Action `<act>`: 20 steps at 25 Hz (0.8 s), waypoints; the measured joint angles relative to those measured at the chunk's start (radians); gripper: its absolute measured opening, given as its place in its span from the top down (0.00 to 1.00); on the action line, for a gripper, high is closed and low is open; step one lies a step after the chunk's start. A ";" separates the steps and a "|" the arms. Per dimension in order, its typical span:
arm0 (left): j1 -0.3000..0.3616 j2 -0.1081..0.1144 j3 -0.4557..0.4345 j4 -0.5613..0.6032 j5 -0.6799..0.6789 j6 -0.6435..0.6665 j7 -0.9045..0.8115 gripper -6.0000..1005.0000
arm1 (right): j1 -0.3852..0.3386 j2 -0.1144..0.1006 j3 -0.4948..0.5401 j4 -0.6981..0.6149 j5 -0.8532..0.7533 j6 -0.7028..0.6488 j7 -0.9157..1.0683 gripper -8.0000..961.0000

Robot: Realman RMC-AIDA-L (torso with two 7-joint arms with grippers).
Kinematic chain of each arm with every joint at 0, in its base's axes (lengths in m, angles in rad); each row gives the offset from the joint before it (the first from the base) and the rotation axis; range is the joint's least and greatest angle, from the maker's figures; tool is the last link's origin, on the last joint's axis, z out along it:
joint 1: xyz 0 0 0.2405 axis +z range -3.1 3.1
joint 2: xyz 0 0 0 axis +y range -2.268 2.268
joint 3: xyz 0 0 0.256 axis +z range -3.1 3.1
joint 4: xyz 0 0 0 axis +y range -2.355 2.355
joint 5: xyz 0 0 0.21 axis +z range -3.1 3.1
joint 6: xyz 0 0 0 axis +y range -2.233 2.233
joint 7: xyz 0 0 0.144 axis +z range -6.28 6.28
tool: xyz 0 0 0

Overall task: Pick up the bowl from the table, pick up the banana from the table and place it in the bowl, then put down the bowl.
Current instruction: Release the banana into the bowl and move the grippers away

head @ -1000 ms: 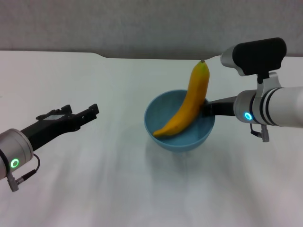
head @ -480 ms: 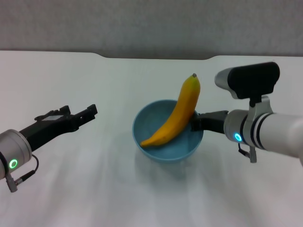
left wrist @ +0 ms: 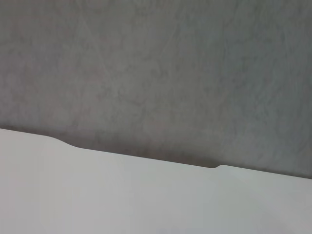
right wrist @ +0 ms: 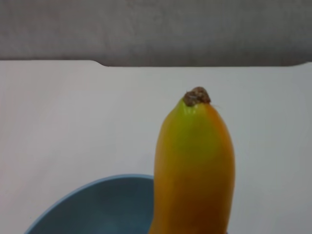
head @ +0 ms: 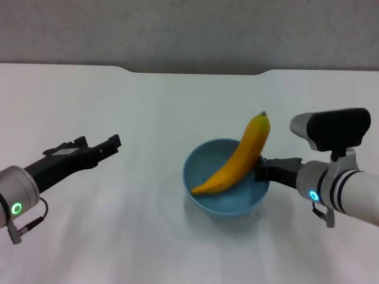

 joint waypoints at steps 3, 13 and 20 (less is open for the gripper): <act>-0.001 0.000 0.000 0.001 0.000 0.000 0.000 0.10 | 0.001 0.000 -0.008 -0.012 0.003 0.016 0.005 0.95; -0.019 -0.001 0.002 0.024 -0.003 -0.003 0.000 0.10 | 0.038 0.002 -0.066 -0.059 -0.007 0.108 0.009 0.95; -0.018 0.000 0.002 0.025 -0.004 0.000 0.000 0.10 | 0.002 0.003 -0.073 -0.061 0.001 0.161 0.014 0.95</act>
